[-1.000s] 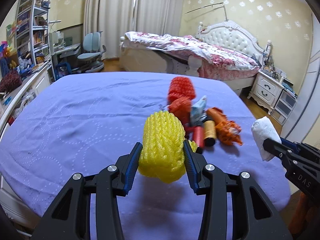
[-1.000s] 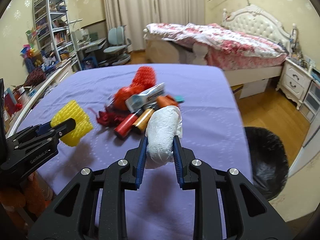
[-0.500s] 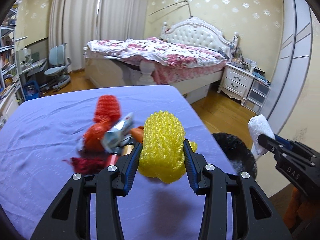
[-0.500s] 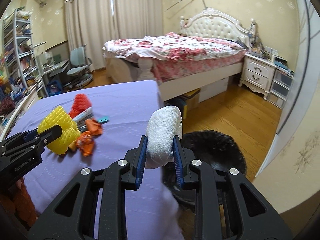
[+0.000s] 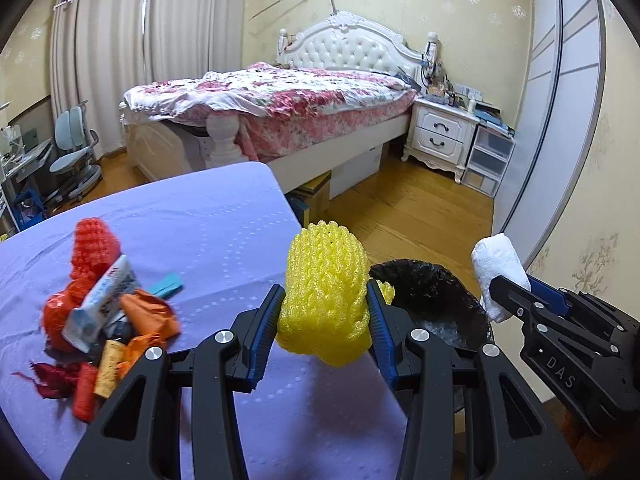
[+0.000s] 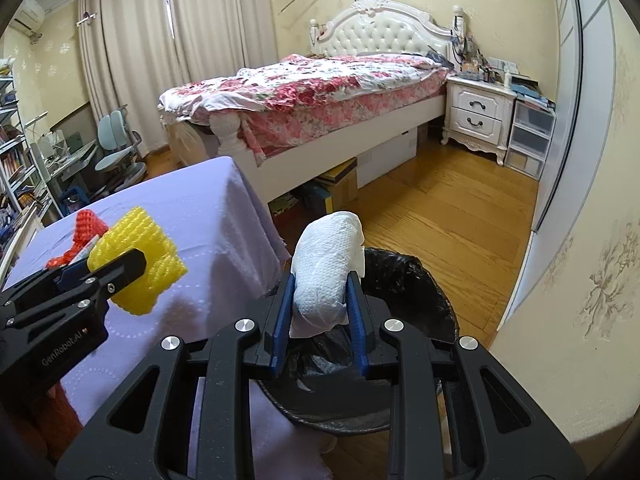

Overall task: Collect trash
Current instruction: 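Carry both items over the black bin and open both tools to drop them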

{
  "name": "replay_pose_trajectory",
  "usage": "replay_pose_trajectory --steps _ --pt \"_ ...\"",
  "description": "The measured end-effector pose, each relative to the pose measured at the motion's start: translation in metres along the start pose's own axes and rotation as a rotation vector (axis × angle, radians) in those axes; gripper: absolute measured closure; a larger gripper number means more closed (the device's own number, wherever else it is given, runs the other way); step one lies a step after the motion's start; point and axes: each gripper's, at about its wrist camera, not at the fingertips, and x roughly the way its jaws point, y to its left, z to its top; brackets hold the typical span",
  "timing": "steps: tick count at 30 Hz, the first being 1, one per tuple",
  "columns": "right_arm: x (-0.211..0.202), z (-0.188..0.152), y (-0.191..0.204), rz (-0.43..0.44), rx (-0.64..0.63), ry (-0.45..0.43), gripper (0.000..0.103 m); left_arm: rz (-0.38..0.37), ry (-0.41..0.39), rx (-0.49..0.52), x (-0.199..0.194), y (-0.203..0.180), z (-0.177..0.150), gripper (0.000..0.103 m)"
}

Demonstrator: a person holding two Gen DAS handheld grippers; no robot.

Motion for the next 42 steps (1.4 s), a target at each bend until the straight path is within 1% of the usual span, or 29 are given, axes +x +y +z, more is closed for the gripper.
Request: replay_pose_trajectory --steps 4,11,16,19,20,21,22,24,29,31,35,42 --pt "0.011 -0.004 -0.009 -0.013 0.008 0.016 0.077 0.001 0.025 0.018 0.021 -0.010 0.004 0.059" --pt "0.028 -0.002 -0.027 -0.021 0.049 0.037 0.077 0.007 0.049 0.056 0.041 -0.022 0.007 0.059" --pt "0.033 0.001 -0.033 -0.020 0.061 0.042 0.076 0.006 0.061 0.073 0.049 -0.029 0.007 0.058" --pt "0.035 0.002 -0.035 -0.023 0.066 0.043 0.075 0.010 0.068 0.070 0.052 -0.030 0.005 0.049" --pt "0.035 0.001 -0.035 -0.025 0.066 0.044 0.072 0.012 0.070 0.067 0.052 -0.030 0.005 0.044" --pt "0.036 0.001 -0.036 -0.028 0.067 0.043 0.064 0.013 0.069 0.063 0.051 -0.028 0.004 0.039" --pt "0.036 0.002 -0.037 -0.031 0.070 0.039 0.059 0.014 0.067 0.060 0.049 -0.029 0.003 0.037" --pt "0.036 0.002 -0.039 -0.038 0.077 0.035 0.059 0.018 0.061 0.052 0.048 -0.028 0.004 0.028" --pt "0.035 0.002 -0.043 -0.049 0.092 0.033 0.057 0.027 0.057 0.041 0.045 -0.025 0.003 0.026" --pt "0.033 0.001 -0.042 -0.053 0.092 0.031 0.054 0.029 0.057 0.037 0.042 -0.024 0.002 0.026" --pt "0.030 0.000 -0.041 -0.053 0.093 0.030 0.053 0.037 0.048 0.038 0.037 -0.020 0.002 0.026" --pt "0.021 0.000 -0.024 -0.030 0.078 0.033 0.053 0.076 0.032 0.018 0.018 -0.003 0.000 0.026"
